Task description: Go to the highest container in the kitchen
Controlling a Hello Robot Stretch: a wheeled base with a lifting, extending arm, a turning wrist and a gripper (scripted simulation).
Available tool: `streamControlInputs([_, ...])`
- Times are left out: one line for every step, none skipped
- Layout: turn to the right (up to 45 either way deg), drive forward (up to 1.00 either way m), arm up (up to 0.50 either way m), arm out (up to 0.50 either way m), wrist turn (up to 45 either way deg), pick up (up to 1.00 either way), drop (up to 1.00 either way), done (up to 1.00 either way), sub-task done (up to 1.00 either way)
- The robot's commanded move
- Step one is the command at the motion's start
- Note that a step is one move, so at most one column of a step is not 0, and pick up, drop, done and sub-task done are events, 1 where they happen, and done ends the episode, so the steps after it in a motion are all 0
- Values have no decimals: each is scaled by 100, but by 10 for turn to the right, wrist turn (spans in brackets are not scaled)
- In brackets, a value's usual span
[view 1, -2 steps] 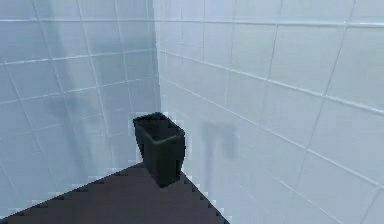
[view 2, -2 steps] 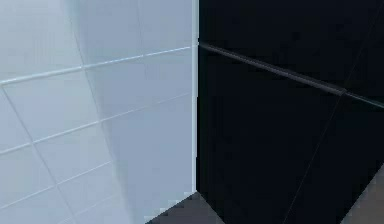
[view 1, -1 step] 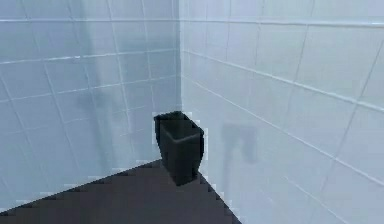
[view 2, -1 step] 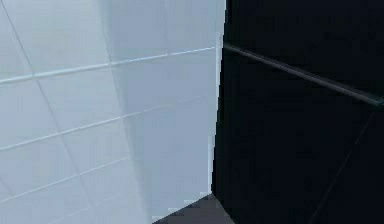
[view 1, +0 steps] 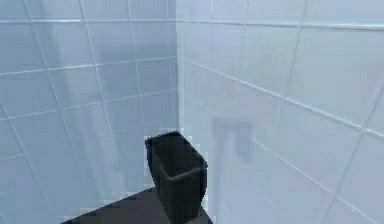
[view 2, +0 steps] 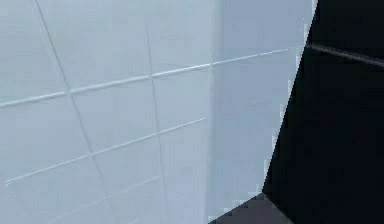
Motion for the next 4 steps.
streamControlInputs([-450,0,0,0,0,0,0,0,0])
streamControlInputs([-450,0,0,0,0,0,0,0,0])
streamControlInputs([-450,0,0,0,0,0,0,0,0])
streamControlInputs([-360,0,0,0,0,0,0,0,0])
